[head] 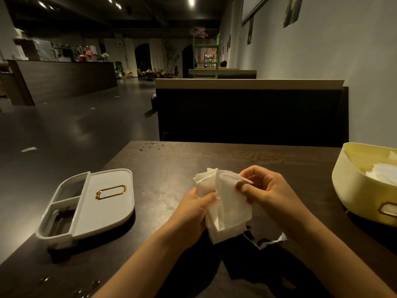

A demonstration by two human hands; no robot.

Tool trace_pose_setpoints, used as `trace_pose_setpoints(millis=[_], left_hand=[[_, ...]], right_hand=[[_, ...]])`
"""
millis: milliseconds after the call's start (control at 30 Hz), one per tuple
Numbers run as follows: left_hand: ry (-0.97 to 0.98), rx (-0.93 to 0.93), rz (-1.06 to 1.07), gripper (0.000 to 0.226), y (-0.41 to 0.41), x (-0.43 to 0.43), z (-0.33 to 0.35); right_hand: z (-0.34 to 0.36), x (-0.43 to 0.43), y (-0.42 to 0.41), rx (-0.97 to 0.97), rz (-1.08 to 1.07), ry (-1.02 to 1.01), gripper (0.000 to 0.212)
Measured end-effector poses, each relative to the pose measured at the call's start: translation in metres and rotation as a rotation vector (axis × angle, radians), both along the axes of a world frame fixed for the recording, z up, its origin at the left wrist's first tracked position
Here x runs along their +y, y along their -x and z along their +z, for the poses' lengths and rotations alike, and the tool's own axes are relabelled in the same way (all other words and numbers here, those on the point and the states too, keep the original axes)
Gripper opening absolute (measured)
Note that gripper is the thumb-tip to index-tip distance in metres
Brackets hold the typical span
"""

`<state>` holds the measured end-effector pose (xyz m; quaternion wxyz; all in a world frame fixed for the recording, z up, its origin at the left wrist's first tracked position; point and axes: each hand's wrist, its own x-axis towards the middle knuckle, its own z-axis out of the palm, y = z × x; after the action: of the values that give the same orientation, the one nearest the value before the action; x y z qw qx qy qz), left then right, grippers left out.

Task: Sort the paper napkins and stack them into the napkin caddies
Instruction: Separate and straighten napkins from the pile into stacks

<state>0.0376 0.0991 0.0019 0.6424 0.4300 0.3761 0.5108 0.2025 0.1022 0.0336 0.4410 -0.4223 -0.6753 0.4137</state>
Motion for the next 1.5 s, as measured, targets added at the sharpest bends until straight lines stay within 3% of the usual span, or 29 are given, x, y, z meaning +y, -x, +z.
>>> trace_pose_setpoints(millis=[133,300,467,600,767,867,967,1067,1200,1300,1400,1500], left_hand=[[-0.02,-0.006,-0.2,0.021,-0.001,-0.006,0.004],[0.032,0.003,-0.272,0.019,-0.002,-0.008,0.006],[0.14,-0.059,-0.263,0.058,0.003,-0.004,0.008],[0.135,-0.048,-0.211,0.033,-0.005,-0.006,0.007],[0.205,-0.244,-0.02,0.043,0.009,0.005,0.007],[0.188,-0.288,0.058,0.028,0.017,0.006,0.011],[0.13,-0.344,0.079,0.036,0.016,0.005,0.01],[0.093,-0.388,0.034,0.047,0.008,0.003,0.006],[0.042,-0.393,0.034,0.044,0.008,0.007,0.003],[0.004,-0.327,0.009,0.04,0.014,0.007,0.005],[-0.081,-0.169,0.033,0.036,0.018,0.007,0.006],[-0.236,0.111,0.118,0.04,0.021,0.008,0.006]], right_hand=[[-0.005,0.002,0.001,0.017,-0.042,-0.029,0.006],[-0.013,0.005,0.004,-0.07,-0.093,-0.077,0.019],[-0.015,0.002,0.008,-0.236,-0.198,-0.271,0.036],[-0.02,0.006,0.009,-0.242,-0.235,-0.35,0.046],[-0.013,0.011,-0.007,-0.149,-0.256,-0.127,0.03],[-0.013,0.009,-0.004,-0.157,-0.067,0.077,0.054],[-0.018,0.003,0.01,-0.067,0.041,0.216,0.065],[-0.021,-0.001,0.021,0.137,0.052,0.323,0.047],[-0.016,-0.001,0.015,0.277,0.006,0.369,0.026],[-0.013,0.002,0.006,0.382,-0.022,0.365,0.022],[-0.01,0.006,0.0,0.496,-0.042,0.339,0.033],[-0.009,0.005,-0.003,0.502,-0.032,0.332,0.025]])
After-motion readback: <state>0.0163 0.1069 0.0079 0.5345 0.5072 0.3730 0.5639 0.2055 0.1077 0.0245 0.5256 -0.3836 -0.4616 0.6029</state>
